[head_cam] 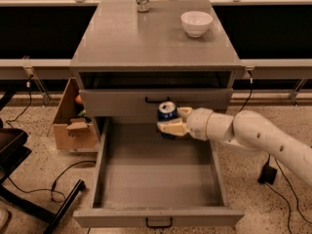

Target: Place pepsi can into middle drawer

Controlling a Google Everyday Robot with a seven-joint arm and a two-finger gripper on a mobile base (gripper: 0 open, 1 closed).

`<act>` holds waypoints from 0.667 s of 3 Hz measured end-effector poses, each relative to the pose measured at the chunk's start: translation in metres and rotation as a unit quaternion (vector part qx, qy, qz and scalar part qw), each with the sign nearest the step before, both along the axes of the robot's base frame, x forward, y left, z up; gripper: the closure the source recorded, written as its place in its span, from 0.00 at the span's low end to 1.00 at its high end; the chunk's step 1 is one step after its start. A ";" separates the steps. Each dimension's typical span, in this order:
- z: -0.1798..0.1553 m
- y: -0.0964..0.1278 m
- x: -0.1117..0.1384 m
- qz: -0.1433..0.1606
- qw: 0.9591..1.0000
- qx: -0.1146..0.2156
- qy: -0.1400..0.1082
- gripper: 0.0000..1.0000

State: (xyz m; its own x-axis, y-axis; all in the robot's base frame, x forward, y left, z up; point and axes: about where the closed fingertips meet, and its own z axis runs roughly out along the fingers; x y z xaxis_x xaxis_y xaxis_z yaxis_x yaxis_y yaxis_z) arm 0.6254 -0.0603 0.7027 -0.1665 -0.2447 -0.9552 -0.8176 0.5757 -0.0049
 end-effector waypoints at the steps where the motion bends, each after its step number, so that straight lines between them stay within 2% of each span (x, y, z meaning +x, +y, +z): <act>1: -0.075 0.013 -0.007 0.022 1.000 -0.009 -0.001 1.00; 2: -0.152 0.046 0.002 0.059 0.998 0.012 -0.009 1.00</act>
Offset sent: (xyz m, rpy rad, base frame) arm 0.0129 0.0616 -0.2158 0.0584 -0.0344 0.1608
